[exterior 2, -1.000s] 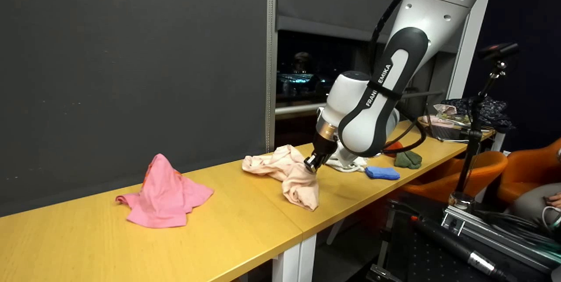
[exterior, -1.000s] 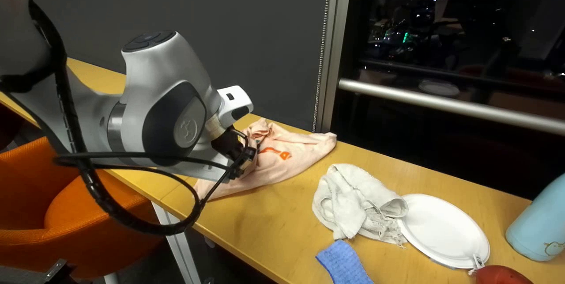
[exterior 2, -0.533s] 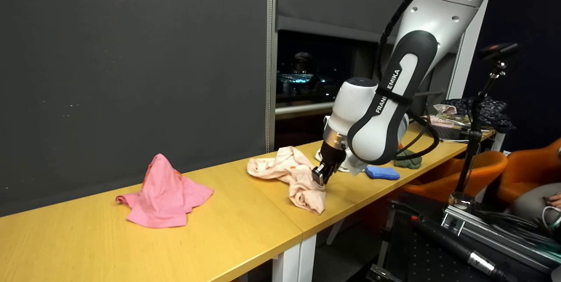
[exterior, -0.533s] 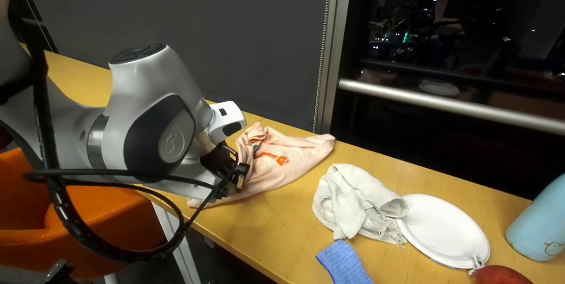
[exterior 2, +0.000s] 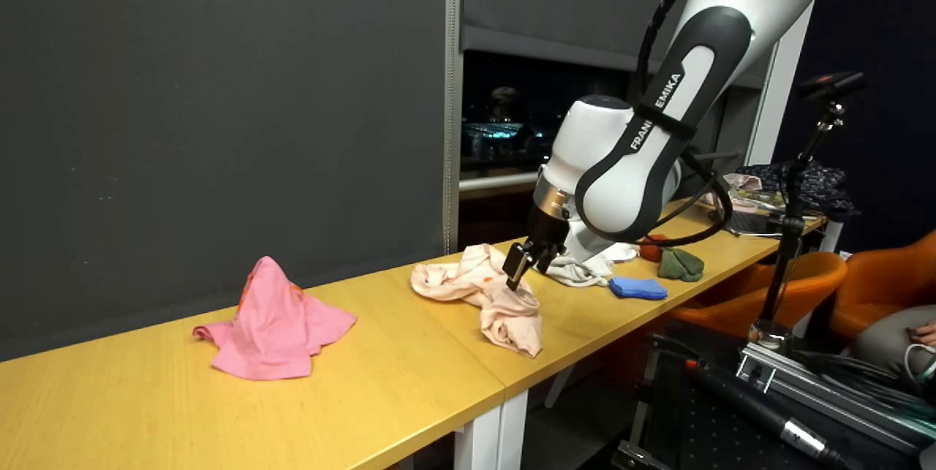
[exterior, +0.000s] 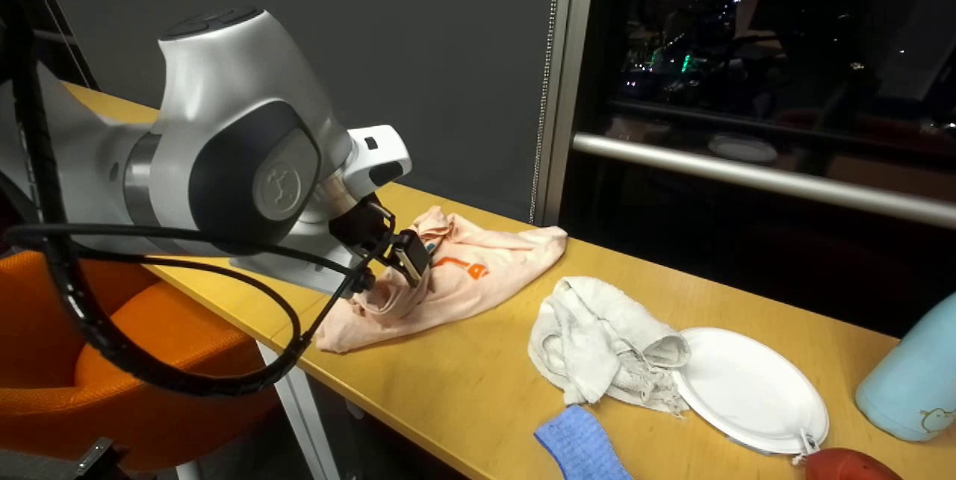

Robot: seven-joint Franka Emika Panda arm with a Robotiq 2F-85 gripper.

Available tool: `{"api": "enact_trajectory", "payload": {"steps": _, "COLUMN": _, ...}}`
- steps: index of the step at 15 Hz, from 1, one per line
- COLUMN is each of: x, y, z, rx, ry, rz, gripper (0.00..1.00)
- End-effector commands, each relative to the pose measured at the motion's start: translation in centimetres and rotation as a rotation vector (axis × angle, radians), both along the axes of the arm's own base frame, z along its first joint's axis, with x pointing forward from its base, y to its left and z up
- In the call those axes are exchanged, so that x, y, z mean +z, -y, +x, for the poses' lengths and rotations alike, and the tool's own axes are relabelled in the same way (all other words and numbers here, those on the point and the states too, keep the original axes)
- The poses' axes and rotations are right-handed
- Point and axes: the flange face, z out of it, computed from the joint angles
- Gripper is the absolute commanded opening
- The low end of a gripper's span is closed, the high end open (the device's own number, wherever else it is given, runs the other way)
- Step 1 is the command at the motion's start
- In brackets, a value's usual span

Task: Fold the peach t-shirt, move it to the left and then use the white towel to wipe the table

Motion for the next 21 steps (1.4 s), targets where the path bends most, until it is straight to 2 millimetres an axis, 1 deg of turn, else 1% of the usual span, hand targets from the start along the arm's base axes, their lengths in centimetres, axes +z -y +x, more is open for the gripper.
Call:
{"api": "enact_trajectory", "payload": {"steps": 1, "x": 0.9, "y": -2.6, "z": -0.2, "rx": -0.029, "ry": -0.035, "rz": 0.06, "gripper": 1.0}}
{"api": "enact_trajectory", "payload": {"steps": 3, "x": 0.5, "y": -3.6, "z": -0.7, "rx": -0.033, "ry": -0.054, "rz": 0.077, "gripper": 1.0}}
{"api": "enact_trajectory", "payload": {"steps": 4, "x": 0.1, "y": -3.8, "z": -0.8, "rx": -0.034, "ry": -0.06, "rz": 0.079, "gripper": 1.0}}
{"api": "enact_trajectory", "payload": {"steps": 7, "x": -2.1, "y": -3.4, "z": -1.1, "rx": -0.041, "ry": -0.067, "rz": 0.073, "gripper": 1.0}}
{"api": "enact_trajectory", "payload": {"steps": 11, "x": -4.2, "y": -3.5, "z": -1.3, "rx": -0.043, "ry": -0.108, "rz": 0.089, "gripper": 1.0}}
{"api": "enact_trajectory", "payload": {"steps": 16, "x": -6.9, "y": -3.5, "z": -1.1, "rx": -0.038, "ry": -0.116, "rz": 0.071, "gripper": 1.0}}
{"api": "enact_trajectory", "payload": {"steps": 17, "x": -7.3, "y": -3.5, "z": -0.9, "rx": -0.033, "ry": -0.109, "rz": 0.068, "gripper": 0.75}}
{"api": "enact_trajectory", "payload": {"steps": 18, "x": -7.7, "y": -3.4, "z": -0.8, "rx": -0.03, "ry": -0.098, "rz": 0.063, "gripper": 0.74}}
{"api": "enact_trajectory", "payload": {"steps": 21, "x": -8.6, "y": -3.5, "z": -0.7, "rx": -0.02, "ry": -0.067, "rz": 0.058, "gripper": 0.49}}
